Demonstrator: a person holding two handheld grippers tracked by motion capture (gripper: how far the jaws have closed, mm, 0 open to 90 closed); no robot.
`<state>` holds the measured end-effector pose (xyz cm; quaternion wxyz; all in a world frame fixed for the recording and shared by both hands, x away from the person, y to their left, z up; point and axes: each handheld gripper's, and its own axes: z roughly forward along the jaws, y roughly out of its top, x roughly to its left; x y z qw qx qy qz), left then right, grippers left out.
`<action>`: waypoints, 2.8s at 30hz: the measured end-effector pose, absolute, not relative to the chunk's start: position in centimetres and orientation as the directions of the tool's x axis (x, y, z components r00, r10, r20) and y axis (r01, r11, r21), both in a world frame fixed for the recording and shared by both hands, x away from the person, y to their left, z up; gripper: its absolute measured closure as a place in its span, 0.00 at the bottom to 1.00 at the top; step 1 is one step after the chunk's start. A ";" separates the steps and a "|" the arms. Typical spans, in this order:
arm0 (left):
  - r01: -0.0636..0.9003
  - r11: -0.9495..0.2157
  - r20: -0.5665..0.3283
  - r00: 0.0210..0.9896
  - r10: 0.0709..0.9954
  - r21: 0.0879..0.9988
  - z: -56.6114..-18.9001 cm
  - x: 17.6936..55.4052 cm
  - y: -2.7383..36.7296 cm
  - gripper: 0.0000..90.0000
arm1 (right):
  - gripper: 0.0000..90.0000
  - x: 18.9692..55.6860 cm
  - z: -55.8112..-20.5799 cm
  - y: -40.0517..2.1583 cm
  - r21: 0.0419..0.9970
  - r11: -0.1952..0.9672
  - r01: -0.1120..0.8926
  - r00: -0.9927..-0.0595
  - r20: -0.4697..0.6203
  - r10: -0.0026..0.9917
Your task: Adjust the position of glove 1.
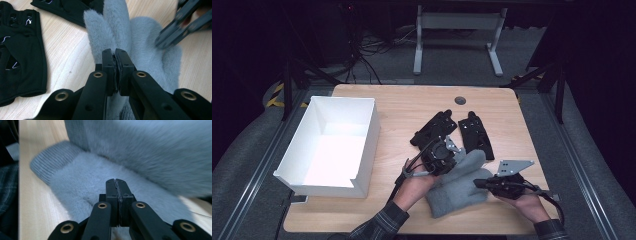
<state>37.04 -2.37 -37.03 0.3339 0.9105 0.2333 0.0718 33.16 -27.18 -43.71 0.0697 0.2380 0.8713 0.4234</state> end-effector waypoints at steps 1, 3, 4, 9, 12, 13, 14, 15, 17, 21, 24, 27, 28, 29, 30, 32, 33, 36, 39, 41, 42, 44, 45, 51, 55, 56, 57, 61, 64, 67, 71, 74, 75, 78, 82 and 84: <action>0.375 -0.666 -0.026 0.882 0.471 0.645 -37.0 37.0 -2.4 0.97 | 1.00 33.3 -44.0 -26.9 0.757 0.545 0.359 -0.876 0.073 0.476; 0.365 -0.669 -0.020 0.885 0.464 0.647 -36.7 36.8 -2.4 0.97 | 1.00 33.8 -44.8 -26.4 0.726 0.581 0.368 -0.873 0.055 0.484; 0.365 -0.669 -0.020 0.885 0.464 0.647 -36.7 36.8 -2.4 0.97 | 1.00 33.8 -44.8 -26.4 0.726 0.581 0.368 -0.873 0.055 0.484; 0.358 -0.682 -0.013 0.890 0.455 0.638 -36.1 36.1 -2.9 0.97 | 1.00 34.5 -45.2 -26.1 0.716 0.595 0.365 -0.858 0.011 0.513; 0.355 -0.689 -0.012 0.893 0.449 0.632 -36.4 35.7 -3.3 0.97 | 1.00 34.8 -45.3 -26.1 0.719 0.597 0.356 -0.848 -0.020 0.530; 0.350 -0.690 -0.010 0.896 0.445 0.634 -36.6 35.6 -3.5 0.96 | 1.00 34.8 -45.4 -26.1 0.719 0.599 0.352 -0.845 -0.030 0.534; 0.354 -0.691 -0.022 0.898 0.440 0.630 -36.8 35.4 -3.8 0.96 | 1.00 34.9 -45.4 -26.1 0.722 0.597 0.350 -0.844 -0.034 0.536; 0.356 -0.691 -0.038 0.902 0.430 0.629 -37.1 35.2 -4.1 0.96 | 1.00 35.0 -45.4 -26.1 0.722 0.594 0.353 -0.840 -0.034 0.541; 0.345 -0.689 -0.063 0.914 0.400 0.637 -37.5 35.0 -4.6 0.94 | 1.00 35.0 -45.5 -26.2 0.726 0.593 0.349 -0.834 -0.047 0.549; 0.338 -0.674 -0.112 0.927 0.357 0.657 -37.8 34.8 -5.4 0.87 | 0.97 35.2 -44.9 -27.7 0.739 0.571 0.358 -0.816 -0.050 0.576; 0.323 -0.665 -0.114 0.934 0.339 0.673 -37.7 34.8 -5.5 0.78 | 0.95 35.3 -44.6 -28.7 0.742 0.556 0.374 -0.804 -0.040 0.594; 0.306 -0.642 -0.103 0.937 0.334 0.702 -37.2 34.7 -5.3 0.74 | 0.89 35.6 -44.4 -30.9 0.746 0.520 0.416 -0.761 -0.028 0.649; 0.302 -0.637 -0.096 0.937 0.336 0.709 -36.9 34.7 -5.0 0.74 | 0.88 35.7 -44.3 -31.6 0.747 0.511 0.425 -0.745 -0.032 0.666; 0.293 -0.626 -0.085 0.936 0.340 0.723 -36.7 34.7 -4.5 0.74 | 0.88 35.8 -44.3 -32.1 0.749 0.502 0.432 -0.734 -0.032 0.679; 0.286 -0.615 -0.074 0.935 0.346 0.735 -36.5 34.8 -4.0 0.71 | 0.88 35.9 -44.2 -32.6 0.752 0.489 0.442 -0.724 -0.023 0.689; 0.296 -0.599 -0.066 0.925 0.375 0.744 -36.3 35.1 -2.7 0.68 | 0.88 35.9 -44.4 -33.0 0.747 0.491 0.448 -0.718 -0.026 0.695; 0.302 -0.589 -0.068 0.920 0.386 0.749 -36.3 35.3 -2.0 0.68 | 0.88 35.9 -44.5 -33.0 0.742 0.496 0.450 -0.719 -0.028 0.694; 0.337 -0.566 -0.078 0.899 0.431 0.753 -36.9 35.8 0.0 0.70 | 0.88 35.7 -44.5 -32.9 0.728 0.515 0.452 -0.718 -0.045 0.694; 0.370 -0.587 -0.078 0.883 0.462 0.720 -38.2 36.5 1.4 0.79 | 0.90 35.4 -44.4 -33.2 0.723 0.517 0.458 -0.714 -0.047 0.699; 0.396 -0.600 -0.082 0.873 0.481 0.695 -39.3 37.1 2.0 0.90 | 0.94 34.7 -44.2 -33.4 0.731 0.508 0.456 -0.717 -0.036 0.696; 0.412 -0.605 -0.093 0.869 0.487 0.682 -40.0 37.4 2.1 0.93 | 0.97 34.4 -44.1 -33.5 0.734 0.504 0.456 -0.720 -0.028 0.693; 0.437 -0.623 -0.099 0.860 0.501 0.648 -41.1 38.1 2.2 0.99 | 0.99 33.6 -43.8 -33.3 0.741 0.504 0.443 -0.737 -0.020 0.676; 0.445 -0.629 -0.103 0.858 0.503 0.638 -41.6 38.3 2.2 0.99 | 1.00 33.2 -43.6 -33.2 0.746 0.502 0.438 -0.746 -0.011 0.666; 0.492 -0.647 -0.131 0.843 0.522 0.583 -44.1 39.5 1.8 1.00 | 1.00 31.4 -43.4 -30.8 0.758 0.532 0.376 -0.823 0.009 0.568; 0.497 -0.652 -0.143 0.844 0.517 0.573 -44.6 39.6 1.9 1.00 | 1.00 30.9 -42.9 -28.2 0.778 0.537 0.325 -0.871 0.025 0.491; 0.496 -0.653 -0.142 0.844 0.517 0.573 -44.7 39.5 1.9 1.00 | 1.00 30.7 -42.9 -27.4 0.780 0.542 0.312 -0.880 0.021 0.475; 0.495 -0.657 -0.139 0.845 0.516 0.569 -44.7 39.4 1.8 1.00 | 1.00 30.7 -42.8 -26.6 0.775 0.557 0.299 -0.890 0.016 0.455; 0.491 -0.665 -0.140 0.849 0.509 0.563 -45.0 39.3 1.5 1.00 | 1.00 30.5 -42.9 -23.9 0.764 0.589 0.262 -0.917 0.006 0.400; 0.485 -0.668 -0.141 0.854 0.501 0.563 -45.1 39.1 1.2 1.00 | 1.00 30.7 -43.3 -21.0 0.754 0.612 0.238 -0.937 0.013 0.348; 0.487 -0.668 -0.151 0.855 0.496 0.564 -45.1 39.1 1.2 1.00 | 1.00 31.1 -43.5 -19.7 0.746 0.622 0.238 -0.937 0.008 0.348; 0.491 -0.656 -0.183 0.857 0.481 0.573 -44.8 38.9 1.1 1.00 | 1.00 31.3 -43.7 -19.2 0.744 0.624 0.238 -0.935 0.000 0.356; 0.475 -0.639 -0.187 0.865 0.466 0.605 -43.9 38.2 1.0 1.00 | 1.00 31.2 -43.3 -19.7 0.764 0.601 0.235 -0.930 -0.004 0.369; 0.464 -0.634 -0.188 0.871 0.454 0.619 -43.5 37.9 0.9 1.00 | 1.00 31.1 -43.1 -19.9 0.771 0.594 0.231 -0.928 -0.008 0.371; 0.442 -0.630 -0.190 0.884 0.428 0.638 -42.8 37.3 0.6 1.00 | 1.00 30.8 -42.9 -20.7 0.787 0.573 0.230 -0.922 -0.013 0.388; 0.403 -0.625 -0.188 0.905 0.383 0.668 -41.8 36.1 -0.3 1.00 | 1.00 30.4 -42.5 -21.4 0.807 0.546 0.223 -0.917 -0.016 0.399; 0.378 -0.635 -0.151 0.911 0.383 0.674 -41.2 35.5 -0.8 1.00 | 1.00 30.3 -42.3 -21.5 0.816 0.536 0.216 -0.915 -0.023 0.402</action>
